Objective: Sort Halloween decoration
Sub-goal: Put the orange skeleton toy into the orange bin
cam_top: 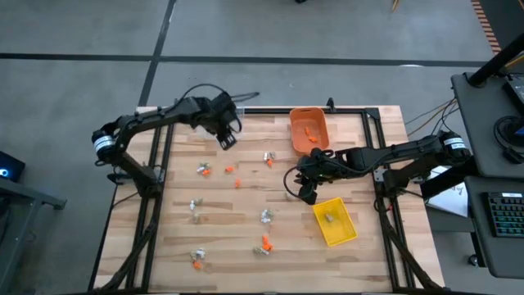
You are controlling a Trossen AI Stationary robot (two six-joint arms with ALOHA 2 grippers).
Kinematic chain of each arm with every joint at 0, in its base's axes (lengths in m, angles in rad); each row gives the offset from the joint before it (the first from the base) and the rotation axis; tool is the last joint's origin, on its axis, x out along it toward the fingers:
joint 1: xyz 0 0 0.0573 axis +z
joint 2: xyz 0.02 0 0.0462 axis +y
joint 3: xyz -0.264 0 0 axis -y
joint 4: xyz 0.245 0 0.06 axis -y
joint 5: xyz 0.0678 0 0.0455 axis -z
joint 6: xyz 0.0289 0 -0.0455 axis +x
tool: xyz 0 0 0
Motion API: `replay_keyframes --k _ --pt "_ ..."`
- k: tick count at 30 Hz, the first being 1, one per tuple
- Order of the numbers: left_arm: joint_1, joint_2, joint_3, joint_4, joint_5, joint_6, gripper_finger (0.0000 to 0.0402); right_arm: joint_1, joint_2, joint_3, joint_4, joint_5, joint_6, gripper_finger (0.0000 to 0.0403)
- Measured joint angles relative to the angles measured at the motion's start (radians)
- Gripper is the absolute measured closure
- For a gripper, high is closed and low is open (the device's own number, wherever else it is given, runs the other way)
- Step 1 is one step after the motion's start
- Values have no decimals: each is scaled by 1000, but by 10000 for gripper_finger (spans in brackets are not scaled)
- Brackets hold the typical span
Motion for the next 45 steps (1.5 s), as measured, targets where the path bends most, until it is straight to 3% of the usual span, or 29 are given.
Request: replay_keyframes --k 11,19,24,31,37,45 --pt "-282 -136 -214 89 3 -65 301 0 0 0 0 0 0 321" --pt "-411 -199 -373 226 4 -136 301 3 0 0 -1 -4 0 330" --pt "-444 -213 -478 383 4 -96 301 7 0 0 -2 -5 3 327" --pt "-444 -212 -564 477 -23 -67 294 14 0 0 -1 -4 8 319" --pt "-444 -212 -626 582 -110 -48 251 13 0 0 -1 -2 9 323" --pt "-435 -212 -699 717 -112 -14 206 13 0 -1 1 -2 9 328"
